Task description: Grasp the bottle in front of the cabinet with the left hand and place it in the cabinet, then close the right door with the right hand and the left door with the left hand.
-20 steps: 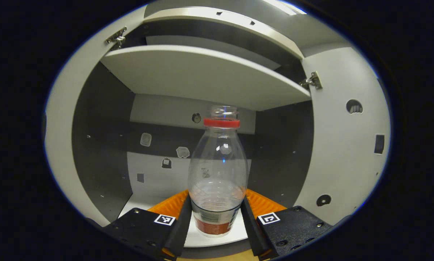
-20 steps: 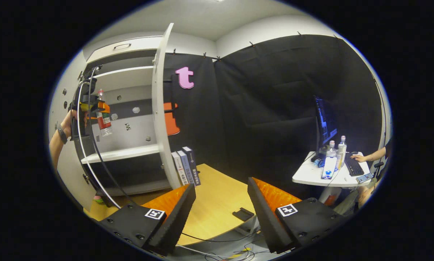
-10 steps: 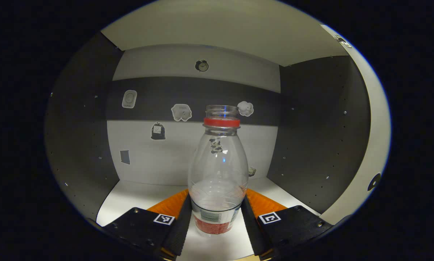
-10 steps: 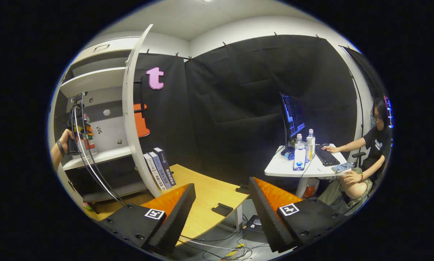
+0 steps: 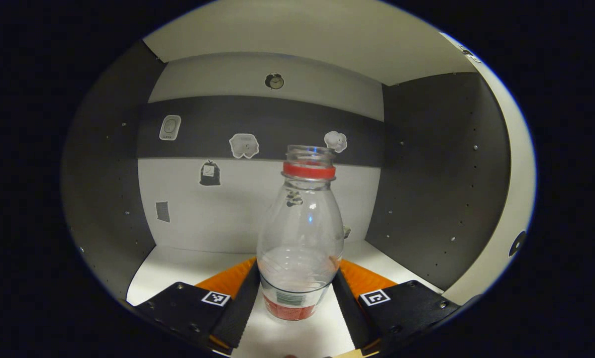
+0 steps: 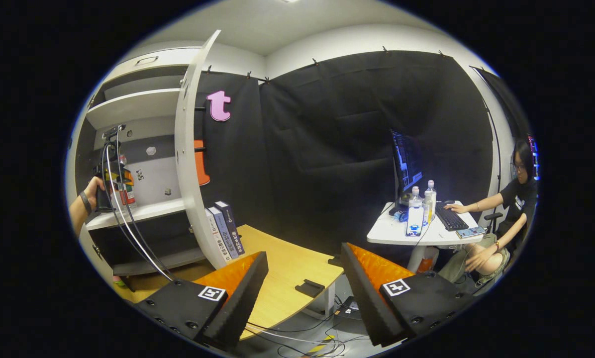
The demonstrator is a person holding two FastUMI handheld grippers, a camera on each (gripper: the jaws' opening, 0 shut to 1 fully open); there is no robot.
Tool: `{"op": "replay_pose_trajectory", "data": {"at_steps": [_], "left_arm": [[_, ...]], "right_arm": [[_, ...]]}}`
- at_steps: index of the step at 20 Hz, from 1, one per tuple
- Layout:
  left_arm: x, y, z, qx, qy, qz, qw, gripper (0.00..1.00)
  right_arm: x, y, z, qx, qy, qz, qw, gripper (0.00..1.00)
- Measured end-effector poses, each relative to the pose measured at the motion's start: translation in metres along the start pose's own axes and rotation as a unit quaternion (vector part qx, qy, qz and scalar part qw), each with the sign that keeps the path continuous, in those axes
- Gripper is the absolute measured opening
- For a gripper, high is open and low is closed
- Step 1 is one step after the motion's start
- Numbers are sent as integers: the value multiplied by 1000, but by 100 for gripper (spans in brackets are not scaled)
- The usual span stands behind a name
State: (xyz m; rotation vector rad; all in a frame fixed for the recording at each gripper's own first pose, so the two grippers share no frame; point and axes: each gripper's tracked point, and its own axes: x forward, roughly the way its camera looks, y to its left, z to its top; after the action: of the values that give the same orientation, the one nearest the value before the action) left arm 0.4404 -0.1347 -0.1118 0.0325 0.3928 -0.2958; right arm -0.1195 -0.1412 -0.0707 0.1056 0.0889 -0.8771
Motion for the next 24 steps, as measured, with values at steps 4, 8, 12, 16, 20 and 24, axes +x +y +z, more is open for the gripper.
{"op": "replay_pose_trajectory", "data": {"at_steps": [4, 8, 12, 16, 20, 24], "left_arm": [[-10, 3, 32, 8, -64, 4, 998, 95], [-49, 10, 82, 2, -162, 27, 986, 94], [-113, -5, 124, -19, -223, 12, 975, 96], [-184, -27, 147, -7, -253, 0, 967, 92], [-256, -29, 130, -4, -254, 38, 967, 94], [-323, -24, 92, 9, -259, 85, 962, 94]], "right_arm": [[0, -2, -3, -1, 4, 5, 1000, 98], [1, -1, 0, -10, 5, 18, 1000, 98], [5, 8, 4, -17, 5, 46, 999, 99], [12, 22, 13, -28, 4, 94, 995, 99], [21, 45, 21, -36, 1, 165, 986, 100], [25, 71, 36, -39, -7, 242, 969, 98]]}}
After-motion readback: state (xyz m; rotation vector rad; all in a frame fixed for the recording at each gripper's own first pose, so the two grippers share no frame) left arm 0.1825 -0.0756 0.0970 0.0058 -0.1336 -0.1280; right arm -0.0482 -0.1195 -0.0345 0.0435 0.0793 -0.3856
